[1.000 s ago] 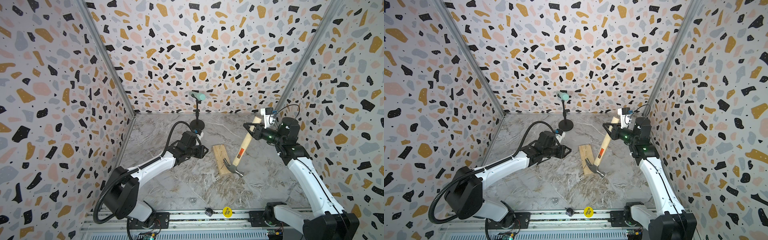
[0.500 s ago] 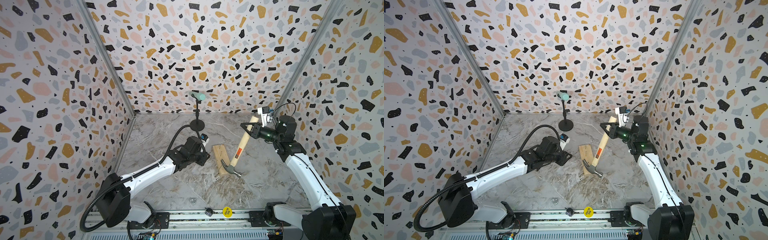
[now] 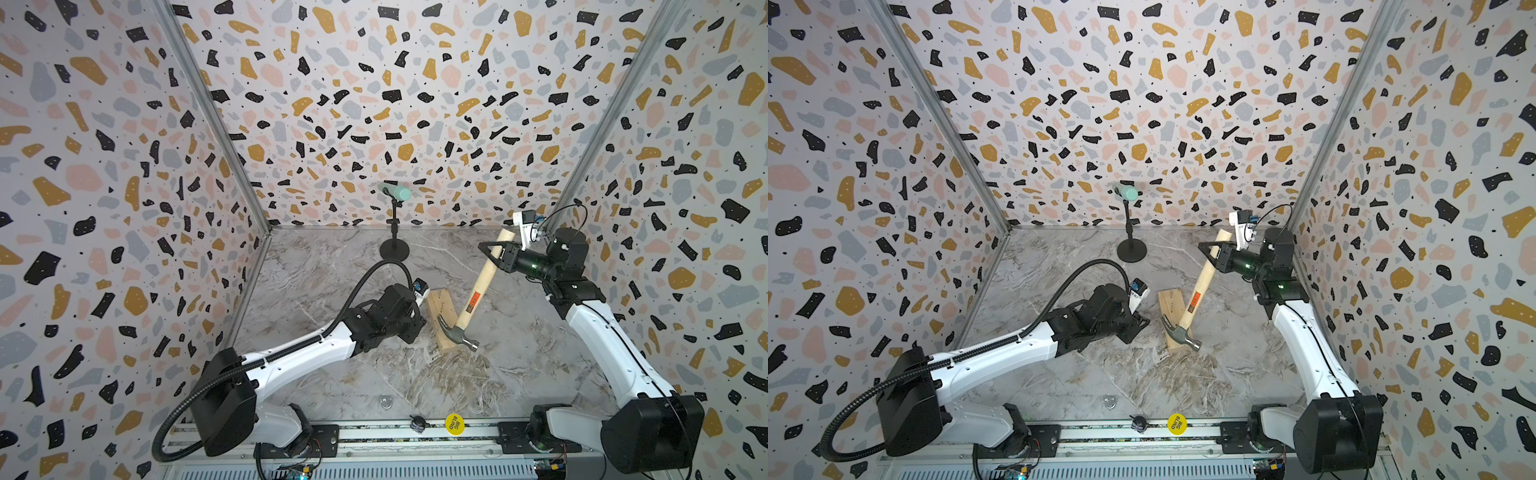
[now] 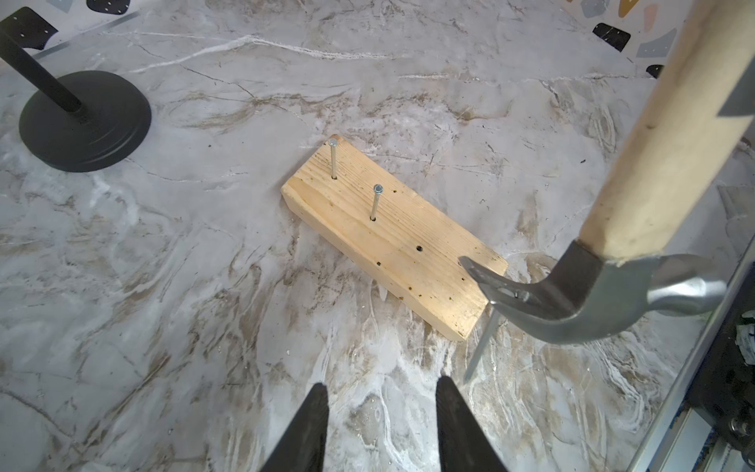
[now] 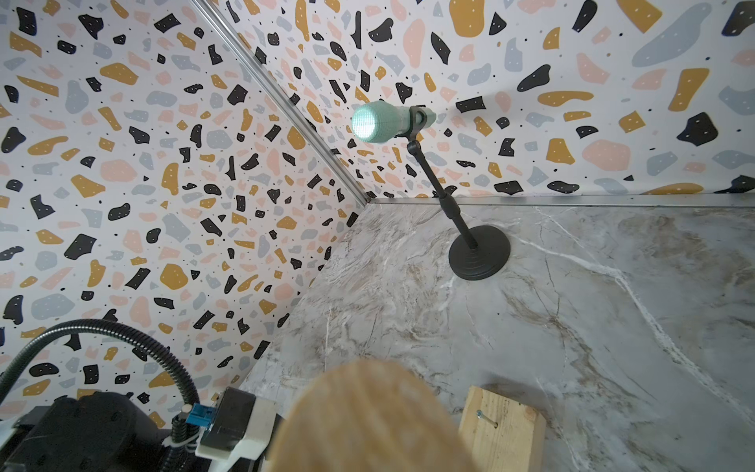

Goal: Use a claw hammer to pull out a nail
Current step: Pick up the nail with the hammer.

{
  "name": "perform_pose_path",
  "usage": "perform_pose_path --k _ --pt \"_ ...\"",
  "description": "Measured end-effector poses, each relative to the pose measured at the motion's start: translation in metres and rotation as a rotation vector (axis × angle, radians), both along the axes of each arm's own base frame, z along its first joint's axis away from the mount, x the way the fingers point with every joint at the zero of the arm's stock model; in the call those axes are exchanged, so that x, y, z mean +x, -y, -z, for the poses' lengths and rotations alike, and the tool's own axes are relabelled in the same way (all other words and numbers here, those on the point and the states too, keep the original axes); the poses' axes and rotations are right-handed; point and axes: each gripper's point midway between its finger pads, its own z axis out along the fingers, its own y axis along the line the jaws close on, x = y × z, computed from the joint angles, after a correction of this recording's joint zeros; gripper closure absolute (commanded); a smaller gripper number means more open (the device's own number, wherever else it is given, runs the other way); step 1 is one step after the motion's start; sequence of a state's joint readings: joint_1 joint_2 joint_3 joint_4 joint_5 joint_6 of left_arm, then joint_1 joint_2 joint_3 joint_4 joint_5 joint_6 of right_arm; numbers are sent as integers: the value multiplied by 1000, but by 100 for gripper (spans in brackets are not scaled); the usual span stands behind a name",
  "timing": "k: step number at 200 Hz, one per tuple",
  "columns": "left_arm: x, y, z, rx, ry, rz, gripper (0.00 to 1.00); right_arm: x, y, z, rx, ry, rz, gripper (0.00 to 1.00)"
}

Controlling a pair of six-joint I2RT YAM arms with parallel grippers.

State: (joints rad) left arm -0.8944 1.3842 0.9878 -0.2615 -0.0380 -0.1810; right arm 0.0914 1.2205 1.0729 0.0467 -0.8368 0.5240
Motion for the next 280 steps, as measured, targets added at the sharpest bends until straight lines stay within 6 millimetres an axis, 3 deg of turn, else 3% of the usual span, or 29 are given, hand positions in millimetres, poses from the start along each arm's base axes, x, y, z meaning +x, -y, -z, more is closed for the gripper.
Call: perform_pose_path --k 145,280 --pt "-25 27 9 3 11 91 63 0 -10 -4 7 9 -24 100" --pt "-22 31 31 60 7 78 73 -1 -12 -4 5 11 -29 100"
